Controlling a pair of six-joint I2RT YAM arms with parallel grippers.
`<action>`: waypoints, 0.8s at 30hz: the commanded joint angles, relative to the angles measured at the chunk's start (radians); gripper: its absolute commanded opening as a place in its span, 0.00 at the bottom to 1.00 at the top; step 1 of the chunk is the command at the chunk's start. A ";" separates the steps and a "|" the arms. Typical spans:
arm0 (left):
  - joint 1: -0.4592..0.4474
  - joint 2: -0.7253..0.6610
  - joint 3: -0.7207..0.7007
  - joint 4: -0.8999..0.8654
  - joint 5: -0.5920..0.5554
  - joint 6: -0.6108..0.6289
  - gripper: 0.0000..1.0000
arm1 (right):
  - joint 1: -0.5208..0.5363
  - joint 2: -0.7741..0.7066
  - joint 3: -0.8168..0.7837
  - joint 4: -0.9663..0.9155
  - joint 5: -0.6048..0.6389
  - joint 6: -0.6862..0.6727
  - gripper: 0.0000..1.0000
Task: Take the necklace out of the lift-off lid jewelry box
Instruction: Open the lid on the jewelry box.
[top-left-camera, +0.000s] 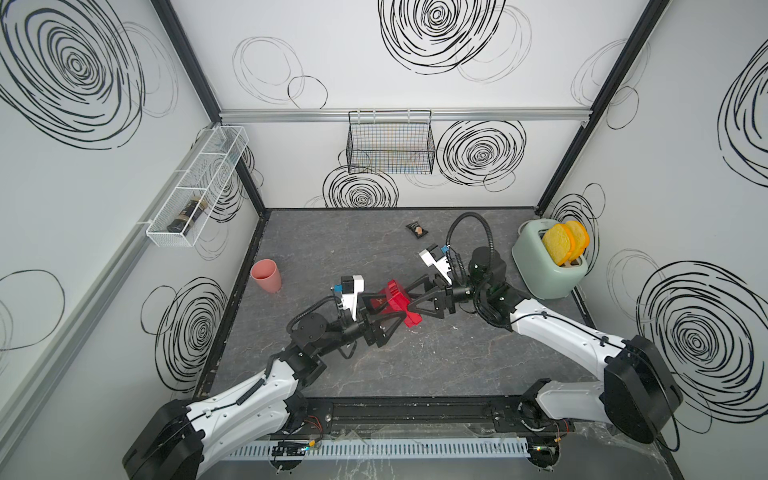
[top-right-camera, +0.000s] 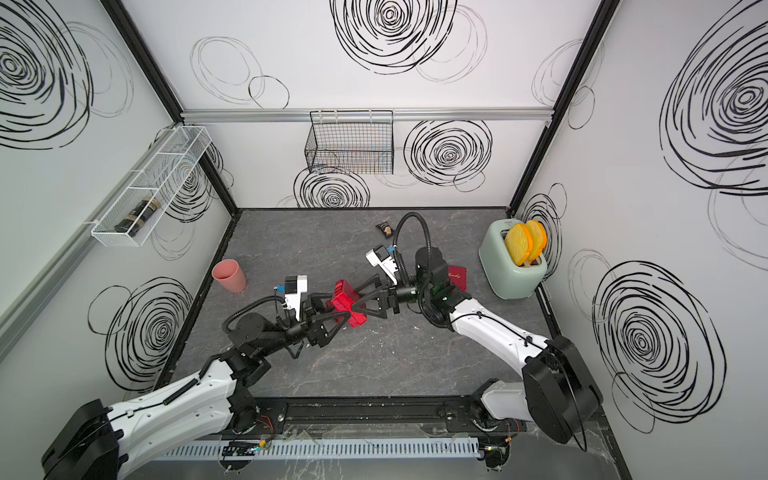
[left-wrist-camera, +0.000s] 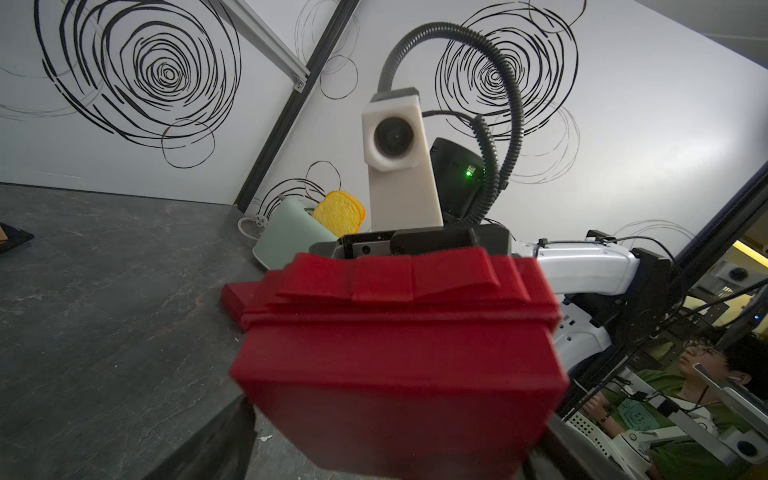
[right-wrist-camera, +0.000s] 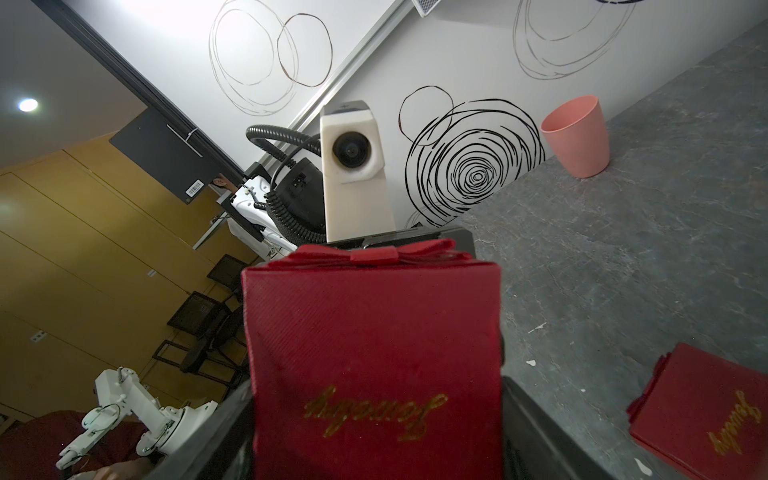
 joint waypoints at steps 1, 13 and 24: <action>0.005 -0.012 0.026 0.014 -0.003 -0.006 0.96 | 0.014 -0.010 0.024 0.073 -0.020 0.022 0.65; 0.004 -0.027 0.018 0.039 0.014 -0.014 0.69 | -0.012 -0.017 -0.013 0.173 -0.018 0.083 0.65; 0.016 -0.037 0.006 0.041 0.035 -0.013 0.59 | -0.150 -0.116 -0.062 0.016 0.080 0.013 0.64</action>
